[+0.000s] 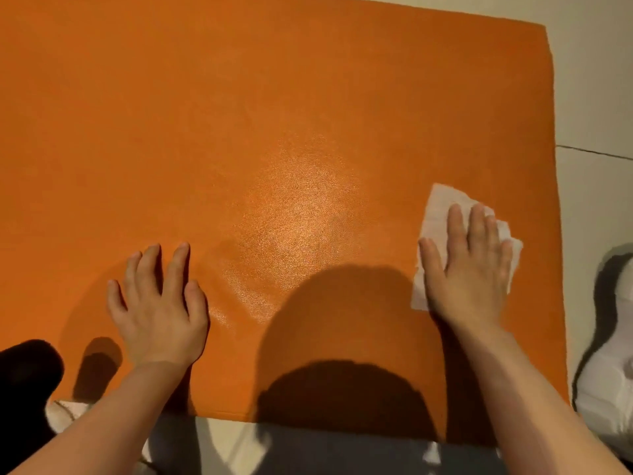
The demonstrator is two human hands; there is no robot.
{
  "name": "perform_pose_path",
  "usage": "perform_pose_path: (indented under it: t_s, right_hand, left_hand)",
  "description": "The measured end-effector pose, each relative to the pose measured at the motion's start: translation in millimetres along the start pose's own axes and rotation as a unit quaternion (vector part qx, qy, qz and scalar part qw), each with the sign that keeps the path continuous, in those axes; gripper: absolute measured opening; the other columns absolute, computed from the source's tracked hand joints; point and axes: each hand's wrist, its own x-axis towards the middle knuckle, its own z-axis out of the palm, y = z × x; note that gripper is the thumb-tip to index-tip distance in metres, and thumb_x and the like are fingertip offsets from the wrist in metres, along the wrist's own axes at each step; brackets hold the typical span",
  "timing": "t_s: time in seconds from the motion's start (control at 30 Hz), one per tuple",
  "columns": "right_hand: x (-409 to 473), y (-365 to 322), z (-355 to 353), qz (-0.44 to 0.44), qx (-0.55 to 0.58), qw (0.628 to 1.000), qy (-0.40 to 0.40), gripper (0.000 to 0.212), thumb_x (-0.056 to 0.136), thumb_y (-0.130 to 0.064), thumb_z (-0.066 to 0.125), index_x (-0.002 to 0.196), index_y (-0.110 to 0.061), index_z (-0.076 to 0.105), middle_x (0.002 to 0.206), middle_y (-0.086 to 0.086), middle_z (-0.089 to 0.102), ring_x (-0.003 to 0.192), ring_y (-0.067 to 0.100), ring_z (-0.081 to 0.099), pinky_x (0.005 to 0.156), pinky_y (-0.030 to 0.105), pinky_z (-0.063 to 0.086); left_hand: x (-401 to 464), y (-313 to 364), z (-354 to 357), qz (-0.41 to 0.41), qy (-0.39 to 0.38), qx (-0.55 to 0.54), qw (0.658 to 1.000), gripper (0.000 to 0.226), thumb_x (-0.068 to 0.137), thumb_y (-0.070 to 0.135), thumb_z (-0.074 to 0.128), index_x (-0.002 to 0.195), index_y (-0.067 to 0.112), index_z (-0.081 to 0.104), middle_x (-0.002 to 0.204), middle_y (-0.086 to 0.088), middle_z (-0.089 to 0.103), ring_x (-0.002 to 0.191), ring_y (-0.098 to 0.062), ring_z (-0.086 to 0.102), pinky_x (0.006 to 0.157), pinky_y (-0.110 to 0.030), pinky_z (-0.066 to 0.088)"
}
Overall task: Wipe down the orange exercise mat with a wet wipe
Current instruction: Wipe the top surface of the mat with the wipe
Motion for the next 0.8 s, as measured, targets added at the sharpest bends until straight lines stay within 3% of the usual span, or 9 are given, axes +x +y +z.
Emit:
perform_pose_path:
  t_s: [0.17, 0.27, 0.4, 0.5, 0.57, 0.67, 0.73, 0.8]
  right_hand:
    - [29.7, 8.9, -6.9, 0.070, -0.001, 0.996, 0.059, 0.072, 0.098, -0.060, 0.010, 0.158, -0.021, 0.009, 0.165, 0.007, 0.000, 0.151, 0.023, -0.005, 0.120, 0.051, -0.005]
    - [36.5, -8.0, -4.9, 0.055, 0.000, 0.997, 0.053, 0.070, 0.097, -0.054, 0.009, 0.158, -0.019, 0.008, 0.165, 0.006, -0.001, 0.151, 0.025, -0.006, 0.120, 0.053, -0.006]
    - [35.3, -66.1, 9.5, -0.172, -0.023, 0.984, 0.031, 0.064, 0.099, -0.050, 0.015, 0.155, -0.020, 0.023, 0.163, 0.006, 0.015, 0.151, 0.027, 0.008, 0.120, 0.046, -0.001]
    - [20.5, -121.5, 27.1, -0.369, -0.023, 0.929, -0.011, 0.058, 0.100, -0.046, 0.024, 0.149, -0.020, 0.040, 0.158, 0.004, 0.032, 0.147, 0.028, 0.024, 0.119, 0.047, 0.006]
    - [22.5, -134.6, 28.5, -0.436, -0.027, 0.899, -0.032, 0.056, 0.100, -0.047, 0.028, 0.148, -0.021, 0.043, 0.157, 0.003, 0.034, 0.147, 0.026, 0.027, 0.120, 0.045, 0.007]
    - [60.1, -111.8, 12.8, -0.381, -0.033, 0.923, -0.039, 0.061, 0.099, -0.054, 0.021, 0.155, -0.029, 0.024, 0.164, -0.003, 0.013, 0.151, 0.015, 0.006, 0.121, 0.041, -0.003]
    - [96.2, -79.5, -5.1, -0.265, -0.040, 0.963, -0.018, 0.066, 0.097, -0.060, 0.016, 0.157, -0.031, 0.012, 0.165, -0.004, 0.001, 0.151, 0.014, -0.004, 0.119, 0.039, -0.009]
    - [130.8, -42.8, -27.3, -0.136, -0.040, 0.990, 0.013, 0.069, 0.099, -0.061, 0.015, 0.157, -0.026, 0.009, 0.165, 0.002, -0.001, 0.152, 0.021, -0.002, 0.119, 0.043, -0.005]
  left_hand:
    - [0.2, 2.2, -2.0, -0.008, 0.001, 0.007, 1.000, 0.056, 0.094, 0.040, 0.027, 0.144, 0.022, 0.047, 0.150, -0.014, 0.037, 0.146, -0.031, 0.023, 0.116, -0.057, 0.012]
    - [1.4, 3.3, -2.4, 0.000, 0.010, -0.001, 1.000, 0.055, 0.094, 0.039, 0.030, 0.143, 0.020, 0.049, 0.149, -0.015, 0.039, 0.145, -0.032, 0.025, 0.116, -0.057, 0.012]
    - [1.7, 3.8, -3.8, -0.001, 0.021, 0.001, 1.000, 0.055, 0.094, 0.038, 0.032, 0.142, 0.019, 0.051, 0.148, -0.016, 0.041, 0.144, -0.034, 0.028, 0.116, -0.056, 0.012]
    - [0.9, 4.4, -4.0, -0.008, 0.015, 0.002, 1.000, 0.054, 0.094, 0.038, 0.033, 0.141, 0.019, 0.052, 0.148, -0.015, 0.041, 0.144, -0.034, 0.029, 0.116, -0.056, 0.011]
    - [0.6, 4.0, -4.0, -0.008, 0.019, 0.007, 1.000, 0.054, 0.094, 0.038, 0.034, 0.141, 0.018, 0.053, 0.147, -0.016, 0.042, 0.143, -0.035, 0.031, 0.116, -0.056, 0.013]
    - [3.0, 4.8, -3.8, -0.006, 0.025, 0.012, 1.000, 0.054, 0.093, 0.037, 0.035, 0.139, 0.016, 0.055, 0.144, -0.017, 0.046, 0.140, -0.037, 0.036, 0.115, -0.057, 0.017]
    - [6.9, 10.8, -2.4, -0.021, 0.032, 0.021, 0.999, 0.054, 0.094, 0.039, 0.035, 0.136, 0.014, 0.057, 0.139, -0.019, 0.048, 0.135, -0.039, 0.039, 0.111, -0.060, 0.022]
    - [17.9, 27.4, -4.6, -0.077, 0.038, 0.007, 0.996, 0.055, 0.094, 0.044, 0.035, 0.134, 0.012, 0.056, 0.129, -0.023, 0.049, 0.123, -0.042, 0.043, 0.102, -0.063, 0.031]
